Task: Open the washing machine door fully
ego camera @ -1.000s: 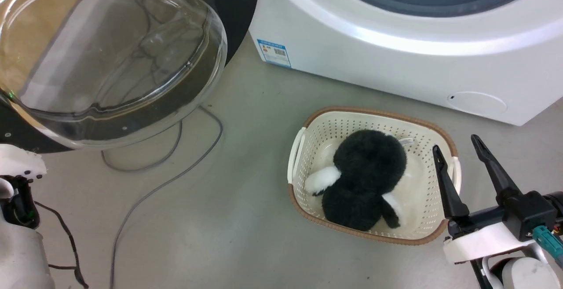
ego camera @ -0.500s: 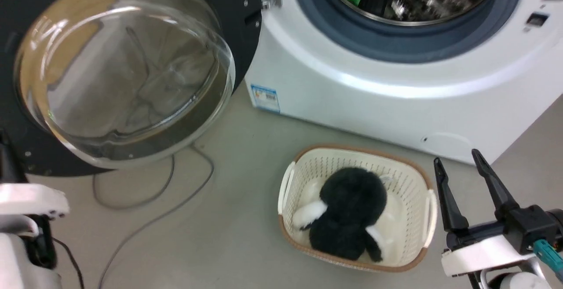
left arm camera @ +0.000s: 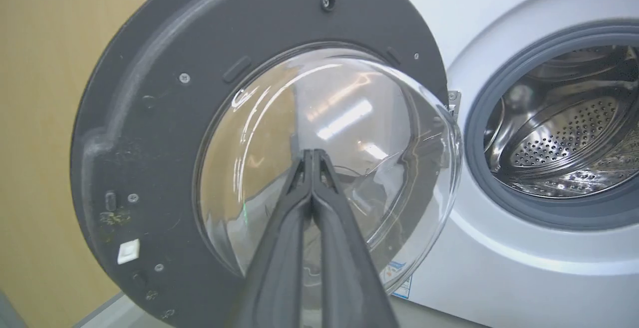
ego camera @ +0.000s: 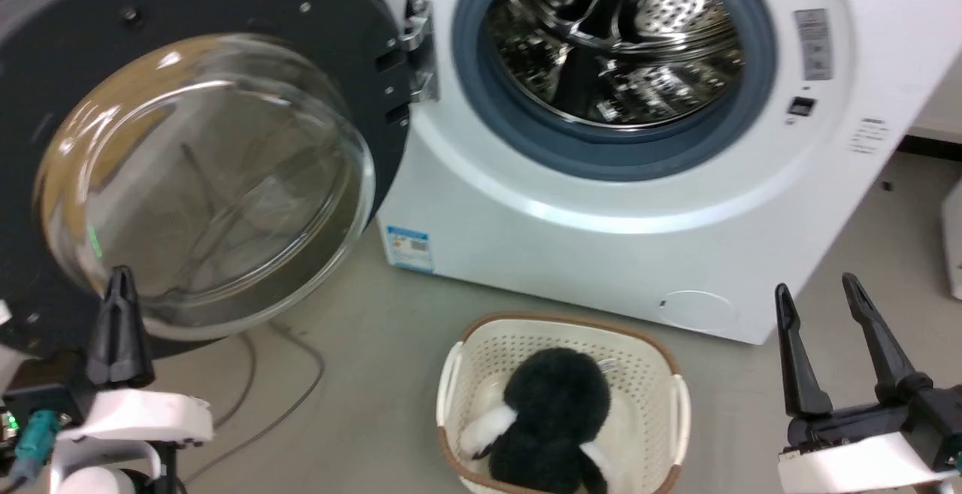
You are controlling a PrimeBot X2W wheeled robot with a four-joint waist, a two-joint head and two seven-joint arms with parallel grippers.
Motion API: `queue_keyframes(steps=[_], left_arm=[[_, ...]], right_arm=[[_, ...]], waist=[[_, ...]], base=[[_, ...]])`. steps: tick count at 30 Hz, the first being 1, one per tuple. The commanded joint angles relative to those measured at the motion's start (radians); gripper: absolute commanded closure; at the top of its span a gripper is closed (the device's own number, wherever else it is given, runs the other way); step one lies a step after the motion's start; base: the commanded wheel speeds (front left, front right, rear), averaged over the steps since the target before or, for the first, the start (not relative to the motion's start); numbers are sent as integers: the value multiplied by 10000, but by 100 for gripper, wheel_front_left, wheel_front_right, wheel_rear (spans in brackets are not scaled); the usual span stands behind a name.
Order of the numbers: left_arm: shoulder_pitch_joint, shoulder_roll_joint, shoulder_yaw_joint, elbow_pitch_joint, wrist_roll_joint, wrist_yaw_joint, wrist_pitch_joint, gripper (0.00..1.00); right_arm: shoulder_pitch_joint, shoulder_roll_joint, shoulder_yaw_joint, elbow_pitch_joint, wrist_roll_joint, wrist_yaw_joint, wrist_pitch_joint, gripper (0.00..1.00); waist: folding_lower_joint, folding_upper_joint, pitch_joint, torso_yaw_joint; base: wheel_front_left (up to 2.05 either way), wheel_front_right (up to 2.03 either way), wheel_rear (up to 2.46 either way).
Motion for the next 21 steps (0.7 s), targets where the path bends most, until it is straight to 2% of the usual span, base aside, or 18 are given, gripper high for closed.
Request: queue_keyframes(steps=[1, 4, 10, 21], left_arm=[[271, -88, -205, -417, -71, -32, -13, 0], [891, -257, -837, -1054, -77, -39, -13, 0], [1530, -408, -1489, -1387, -228, -43, -13, 0], [2199, -563, -1776, -1515, -459, -36, -13, 0]], right_arm=[[180, 35, -27, -91, 60, 8, -34, 0], [355, 36, -73, -145, 89, 8, -34, 0], [565, 36, -72, -183, 103, 8, -34, 0], [893, 37, -22, -223, 96, 8, -34, 0]], waist=[[3, 0, -261, -339], [3, 0, -448, -682], [3, 0, -615, -1256], [3, 0, -658, -2237]], base=[[0, 0, 0], [0, 0, 0], [0, 0, 0], [0, 0, 0]])
